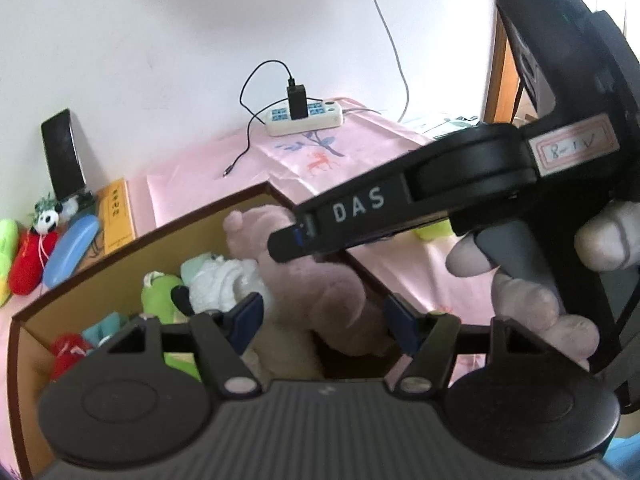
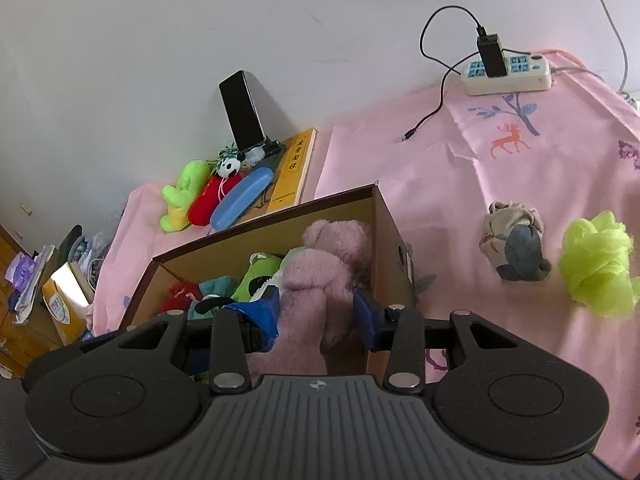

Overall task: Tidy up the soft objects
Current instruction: 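Carry the pink teddy bear into the cardboard box and release it, then withdraw the right gripper from the box toward the yellow-green mesh puff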

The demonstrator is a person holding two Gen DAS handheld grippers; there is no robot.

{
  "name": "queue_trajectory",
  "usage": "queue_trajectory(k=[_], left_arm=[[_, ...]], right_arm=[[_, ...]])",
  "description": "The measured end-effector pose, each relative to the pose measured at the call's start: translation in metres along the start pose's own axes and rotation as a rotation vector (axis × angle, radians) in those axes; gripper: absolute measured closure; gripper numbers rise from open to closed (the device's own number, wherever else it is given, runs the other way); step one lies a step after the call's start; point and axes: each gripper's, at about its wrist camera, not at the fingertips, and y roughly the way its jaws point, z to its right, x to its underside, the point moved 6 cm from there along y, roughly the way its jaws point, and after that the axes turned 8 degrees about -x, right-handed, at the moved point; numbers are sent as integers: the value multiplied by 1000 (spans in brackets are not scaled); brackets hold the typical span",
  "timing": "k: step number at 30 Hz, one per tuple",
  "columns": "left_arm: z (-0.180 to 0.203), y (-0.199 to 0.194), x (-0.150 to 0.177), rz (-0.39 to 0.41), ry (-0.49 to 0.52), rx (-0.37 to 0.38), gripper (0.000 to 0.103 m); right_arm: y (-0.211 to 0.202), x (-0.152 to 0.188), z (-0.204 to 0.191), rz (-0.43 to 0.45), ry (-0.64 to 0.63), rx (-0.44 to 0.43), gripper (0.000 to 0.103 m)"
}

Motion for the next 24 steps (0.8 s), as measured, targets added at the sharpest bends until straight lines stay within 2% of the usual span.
queue_trajectory(k=[6,11,16,24], left_arm=[[4,6,5,-8,-26,12,35],[-1,18,12,-29,-13,-43,36],[-13,28,15,-67,-76,-40,35],[-15,35,19,-94,-115,-47,32]], right_arm=[[-5,5,-1,0,-40,10,87],[-6,10,-7,-3,-78,10,87],[-6,12,-4,-10,-56,16,88],[0,19,-5,-38,-42,21,88]])
